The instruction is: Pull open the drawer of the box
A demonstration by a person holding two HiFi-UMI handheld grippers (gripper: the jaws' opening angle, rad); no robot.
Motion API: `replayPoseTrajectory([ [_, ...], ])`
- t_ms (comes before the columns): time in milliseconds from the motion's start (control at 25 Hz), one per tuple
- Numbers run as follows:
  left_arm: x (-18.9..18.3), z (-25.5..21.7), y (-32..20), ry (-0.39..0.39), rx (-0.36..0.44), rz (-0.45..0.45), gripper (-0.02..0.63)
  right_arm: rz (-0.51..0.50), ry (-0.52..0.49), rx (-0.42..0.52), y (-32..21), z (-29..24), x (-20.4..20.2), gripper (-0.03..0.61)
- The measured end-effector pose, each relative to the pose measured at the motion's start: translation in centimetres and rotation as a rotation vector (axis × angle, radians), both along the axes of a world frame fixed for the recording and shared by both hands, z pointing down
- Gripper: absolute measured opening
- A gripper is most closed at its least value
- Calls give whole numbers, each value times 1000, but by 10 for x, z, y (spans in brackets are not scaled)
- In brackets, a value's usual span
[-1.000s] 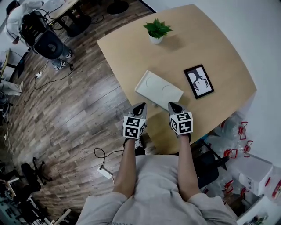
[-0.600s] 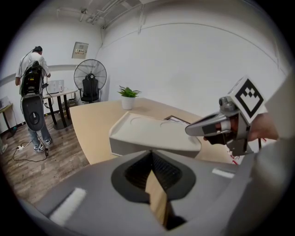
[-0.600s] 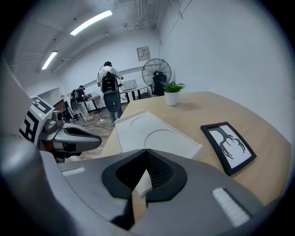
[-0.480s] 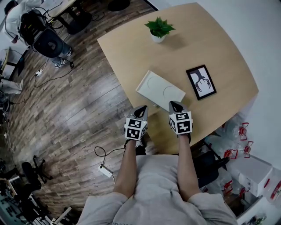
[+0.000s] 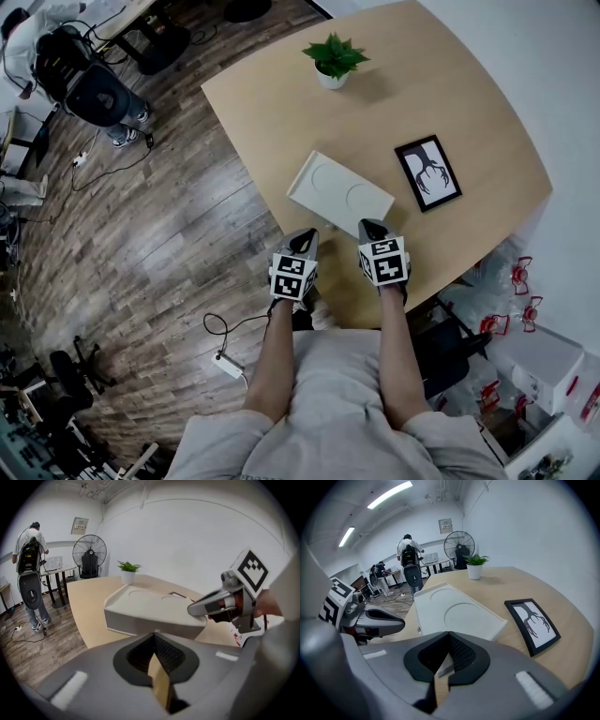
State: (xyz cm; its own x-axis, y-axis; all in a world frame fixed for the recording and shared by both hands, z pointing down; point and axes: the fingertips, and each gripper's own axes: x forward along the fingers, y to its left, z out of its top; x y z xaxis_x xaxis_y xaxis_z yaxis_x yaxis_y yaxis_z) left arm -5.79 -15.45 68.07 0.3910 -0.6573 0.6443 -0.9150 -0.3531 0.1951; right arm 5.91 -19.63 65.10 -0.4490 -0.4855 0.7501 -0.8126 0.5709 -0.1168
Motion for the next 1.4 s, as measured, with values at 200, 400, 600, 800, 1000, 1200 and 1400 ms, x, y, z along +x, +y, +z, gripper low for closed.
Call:
replayPoseTrajectory([
  [200, 1, 7, -1, -4, -16, -3, 54, -23, 14, -26, -1, 2, -3, 2],
  [400, 5, 12, -3, -13, -14, 5, 54, -25, 14, -28, 0, 2, -2, 2],
  [600, 10, 18, -2, -8, -28, 17, 54, -27, 12, -20, 0, 2, -3, 2],
  [800, 14, 20, -3, -15, -32, 30, 101, -23, 9, -15, 0, 2, -3, 2],
  [1000, 15, 21, -8, -24, -33, 29, 124, -25, 8, -22, 1, 2, -3, 2],
  [1200, 19, 26, -12, -36, -42, 40, 133, -29, 4, -26, -1, 3, -3, 2],
  [1400, 22, 34, -14, -53, -53, 56, 133, -29, 5, -26, -1, 4, -3, 2],
])
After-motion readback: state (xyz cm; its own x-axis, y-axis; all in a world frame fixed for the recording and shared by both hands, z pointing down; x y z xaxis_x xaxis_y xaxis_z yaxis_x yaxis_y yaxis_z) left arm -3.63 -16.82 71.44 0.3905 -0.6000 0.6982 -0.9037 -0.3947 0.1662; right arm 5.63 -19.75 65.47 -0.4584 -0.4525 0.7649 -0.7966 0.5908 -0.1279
